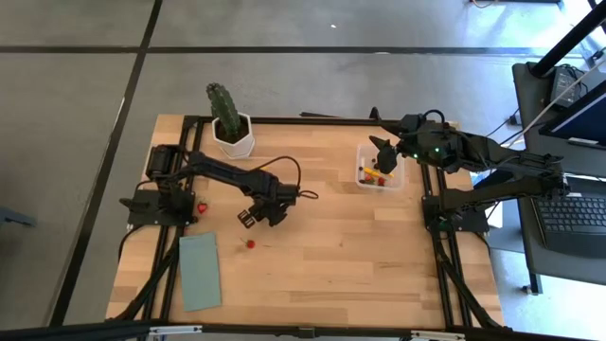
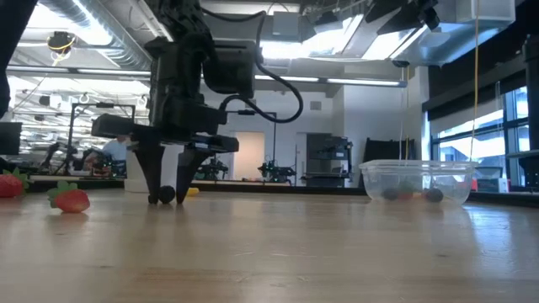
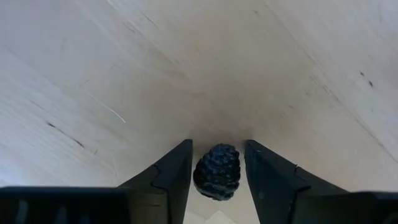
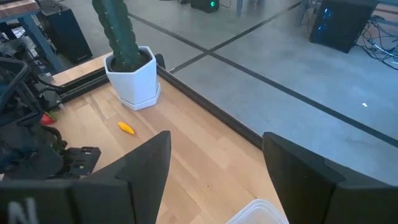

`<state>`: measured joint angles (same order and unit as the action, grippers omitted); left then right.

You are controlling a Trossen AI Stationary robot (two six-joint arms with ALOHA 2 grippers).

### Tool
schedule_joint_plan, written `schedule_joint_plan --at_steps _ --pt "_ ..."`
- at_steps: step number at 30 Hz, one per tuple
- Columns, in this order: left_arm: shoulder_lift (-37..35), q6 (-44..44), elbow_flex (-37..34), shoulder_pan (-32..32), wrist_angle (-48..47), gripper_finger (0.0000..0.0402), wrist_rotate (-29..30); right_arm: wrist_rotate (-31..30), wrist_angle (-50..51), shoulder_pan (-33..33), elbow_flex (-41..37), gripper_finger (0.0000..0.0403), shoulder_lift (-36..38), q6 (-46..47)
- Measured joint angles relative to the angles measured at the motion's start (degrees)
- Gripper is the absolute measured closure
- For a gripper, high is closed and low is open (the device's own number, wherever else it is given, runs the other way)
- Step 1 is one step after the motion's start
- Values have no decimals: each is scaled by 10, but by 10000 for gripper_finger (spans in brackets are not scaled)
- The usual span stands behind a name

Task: Pick and placing Produce into tupperware
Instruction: Put the black berry into the transparent bin

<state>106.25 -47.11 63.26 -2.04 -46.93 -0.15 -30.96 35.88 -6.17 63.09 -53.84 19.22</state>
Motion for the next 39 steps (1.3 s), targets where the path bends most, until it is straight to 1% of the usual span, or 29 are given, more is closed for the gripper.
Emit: schedule_joint_plan --at_steps 20,31,34,38,39 --pt "2 5 0 -2 -22 264 9 0 0 0 0 148 0 0" --pt "2 34 -2 0 -15 266 11 0 0 0 0 148 0 0" --pt "2 33 -3 5 -12 278 17 0 0 0 0 148 0 0" --pt "2 33 -3 7 -10 313 26 0 0 0 0 148 0 0" --pt "2 33 -3 7 -10 316 26 0 0 0 0 148 0 0"
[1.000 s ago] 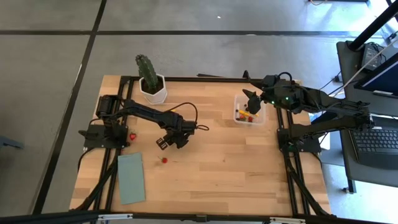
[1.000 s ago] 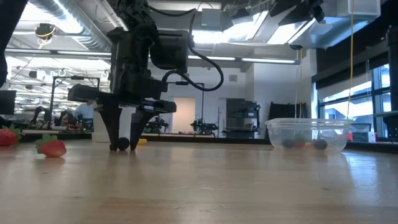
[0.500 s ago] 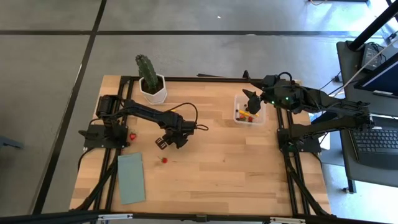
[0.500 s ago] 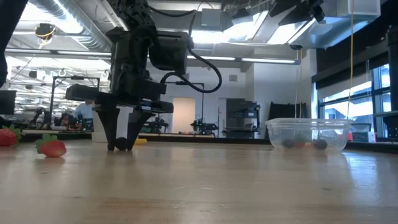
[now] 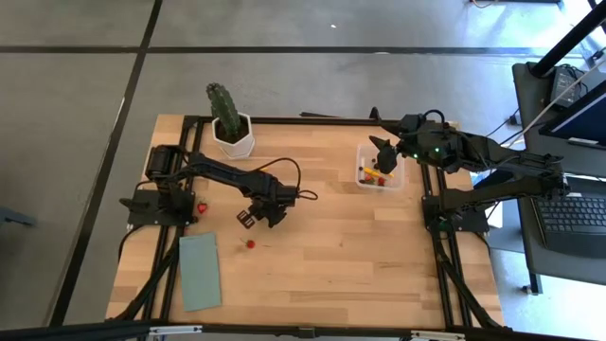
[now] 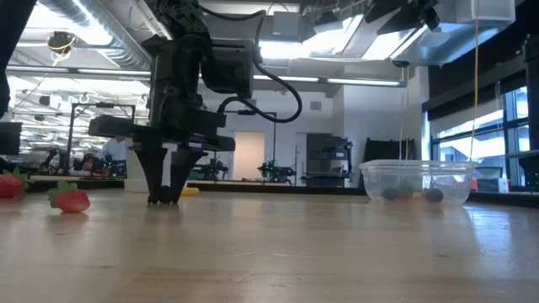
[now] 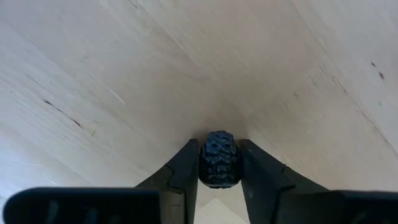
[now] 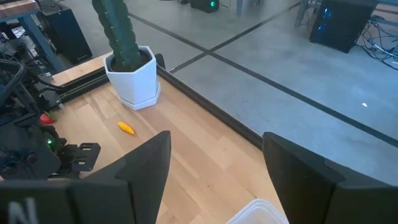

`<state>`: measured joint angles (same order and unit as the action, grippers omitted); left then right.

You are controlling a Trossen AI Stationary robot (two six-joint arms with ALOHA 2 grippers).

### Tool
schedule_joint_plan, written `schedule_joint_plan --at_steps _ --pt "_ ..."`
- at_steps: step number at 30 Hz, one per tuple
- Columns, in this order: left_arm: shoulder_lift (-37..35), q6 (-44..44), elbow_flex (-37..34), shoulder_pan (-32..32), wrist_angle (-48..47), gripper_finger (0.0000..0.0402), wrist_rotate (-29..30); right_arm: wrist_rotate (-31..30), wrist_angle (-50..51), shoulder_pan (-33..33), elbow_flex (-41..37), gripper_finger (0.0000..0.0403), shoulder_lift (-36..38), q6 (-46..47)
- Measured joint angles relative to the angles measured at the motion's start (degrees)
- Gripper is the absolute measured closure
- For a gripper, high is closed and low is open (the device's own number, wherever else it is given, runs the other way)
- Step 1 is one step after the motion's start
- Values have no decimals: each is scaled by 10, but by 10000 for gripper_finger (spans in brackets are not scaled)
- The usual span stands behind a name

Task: Pick and placing Produce into tupperware
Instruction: Put the black berry into the transparent bin

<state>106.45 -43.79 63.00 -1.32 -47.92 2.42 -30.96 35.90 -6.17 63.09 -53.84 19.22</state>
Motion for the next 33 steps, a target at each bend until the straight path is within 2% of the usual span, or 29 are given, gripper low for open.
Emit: schedule_joint_plan --at_steps 8,15,18,21,24,29,33 --pt "3 23 21 -4 -8 316 -1 0 0 0 0 148 0 2" --pt "3 65 151 -46 52 317 4 0 -4 0 0 148 13 2" --pt "3 101 204 -76 145 317 -12 1 -4 0 0 148 22 2" --pt "3 164 232 -106 258 317 -54 1 -8 0 0 148 33 2" --pt "2 223 242 -126 398 317 -101 1 -14 0 0 148 46 2" --pt "31 289 243 -133 598 317 -117 0 -14 0 0 148 67 2" --pt "90 341 262 -125 660 317 -142 0 -19 0 1 148 82 2"
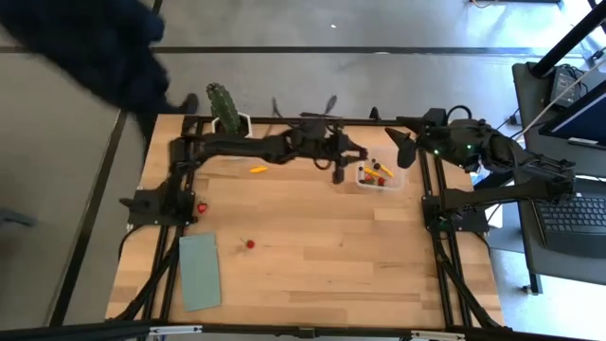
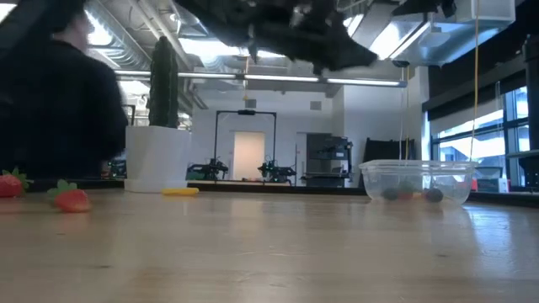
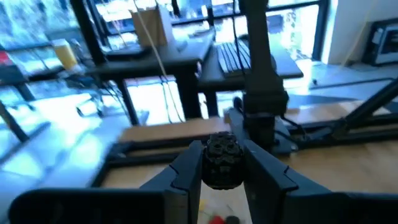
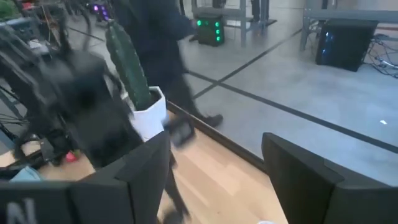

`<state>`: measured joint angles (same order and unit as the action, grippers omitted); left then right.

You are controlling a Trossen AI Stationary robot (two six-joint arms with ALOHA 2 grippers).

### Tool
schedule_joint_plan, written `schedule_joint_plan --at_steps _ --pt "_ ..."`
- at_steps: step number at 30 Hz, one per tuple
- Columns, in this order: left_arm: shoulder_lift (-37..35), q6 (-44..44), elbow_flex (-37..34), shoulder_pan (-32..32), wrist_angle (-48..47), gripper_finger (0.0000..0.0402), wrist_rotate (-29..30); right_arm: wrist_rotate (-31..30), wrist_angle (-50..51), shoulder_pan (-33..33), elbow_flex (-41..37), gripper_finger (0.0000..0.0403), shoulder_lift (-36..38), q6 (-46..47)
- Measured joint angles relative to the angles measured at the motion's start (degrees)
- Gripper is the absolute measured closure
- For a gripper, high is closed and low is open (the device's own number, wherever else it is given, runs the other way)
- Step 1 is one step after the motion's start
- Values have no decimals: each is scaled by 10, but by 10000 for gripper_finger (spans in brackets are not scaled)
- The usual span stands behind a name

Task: Pick and placing Produce into tupperware
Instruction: Put the black berry into the transparent bin

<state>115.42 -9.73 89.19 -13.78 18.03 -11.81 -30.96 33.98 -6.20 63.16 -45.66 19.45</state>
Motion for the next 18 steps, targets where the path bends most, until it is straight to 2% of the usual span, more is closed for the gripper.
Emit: schedule_joint_plan --at_steps 6,12,15,18 --pt "135 41 114 13 -7 317 2 0 0 0 0 148 8 0" --pt "233 82 237 3 -71 318 34 1 9 0 0 148 8 15" --pt "262 88 269 -5 -110 318 38 1 11 0 0 148 8 25" --pt "275 108 273 -10 -129 318 39 1 14 0 0 148 8 26"
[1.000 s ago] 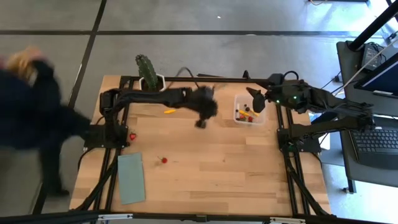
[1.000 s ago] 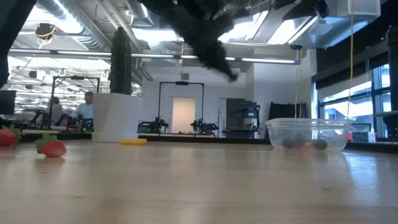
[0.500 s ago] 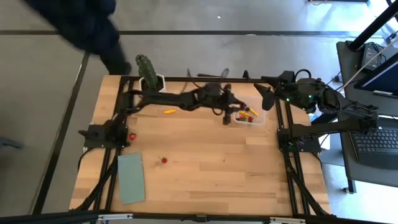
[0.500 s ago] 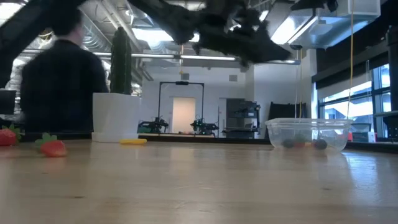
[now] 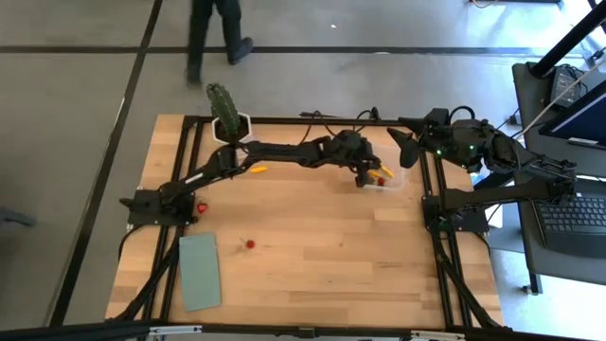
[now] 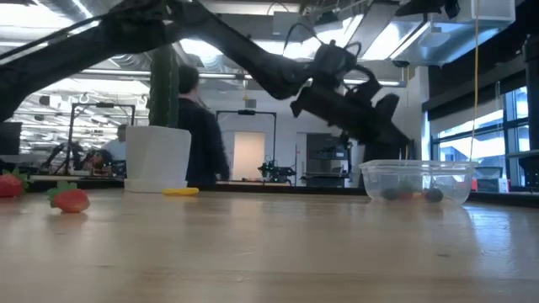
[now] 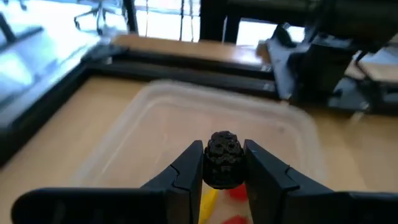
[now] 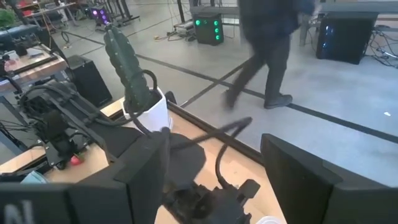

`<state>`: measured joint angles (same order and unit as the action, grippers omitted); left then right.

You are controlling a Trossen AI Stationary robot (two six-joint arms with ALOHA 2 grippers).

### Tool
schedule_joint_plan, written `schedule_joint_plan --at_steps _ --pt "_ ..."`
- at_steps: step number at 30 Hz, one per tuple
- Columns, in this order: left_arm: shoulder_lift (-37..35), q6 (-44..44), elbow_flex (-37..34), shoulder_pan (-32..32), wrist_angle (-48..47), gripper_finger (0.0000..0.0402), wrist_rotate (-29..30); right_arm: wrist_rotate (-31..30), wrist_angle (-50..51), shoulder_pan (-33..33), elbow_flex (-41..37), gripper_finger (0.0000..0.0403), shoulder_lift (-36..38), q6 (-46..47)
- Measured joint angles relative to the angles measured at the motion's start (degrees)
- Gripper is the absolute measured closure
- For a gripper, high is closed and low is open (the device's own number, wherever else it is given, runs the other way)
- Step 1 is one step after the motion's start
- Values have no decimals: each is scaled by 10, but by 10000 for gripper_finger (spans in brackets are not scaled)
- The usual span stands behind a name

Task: Pick and placing Produce into tupperware
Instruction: Put the black berry into the transparent bin, then put the yellow corn into the transparent bin

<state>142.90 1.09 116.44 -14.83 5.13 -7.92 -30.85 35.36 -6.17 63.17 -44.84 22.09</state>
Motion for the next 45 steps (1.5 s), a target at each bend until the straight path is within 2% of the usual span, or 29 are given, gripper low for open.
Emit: schedule_joint_plan --at_steps 6,14,20,23,27,31,35,40,45 --pt "9 3 0 2 -33 314 -1 0 9 0 0 148 0 -1" --pt "8 -1 0 1 -19 263 0 0 17 0 0 148 0 -2" --pt "8 1 0 1 -17 243 -2 0 36 0 -1 148 0 -1" --pt "-9 0 0 -2 -27 242 -6 0 36 0 -1 148 0 -1" --pt "-81 -14 0 -22 -80 248 -4 0 36 0 -1 148 0 -2" --pt "-170 -100 2 -47 -199 254 3 0 36 0 -1 148 0 -2" --pt "-267 -150 0 -66 -355 257 42 0 36 0 -1 148 0 -3" --pt "-375 -150 1 -91 -557 250 84 0 36 0 -1 148 0 -3" --pt "-447 -133 1 -105 -707 241 86 -1 33 0 -1 148 0 -17"
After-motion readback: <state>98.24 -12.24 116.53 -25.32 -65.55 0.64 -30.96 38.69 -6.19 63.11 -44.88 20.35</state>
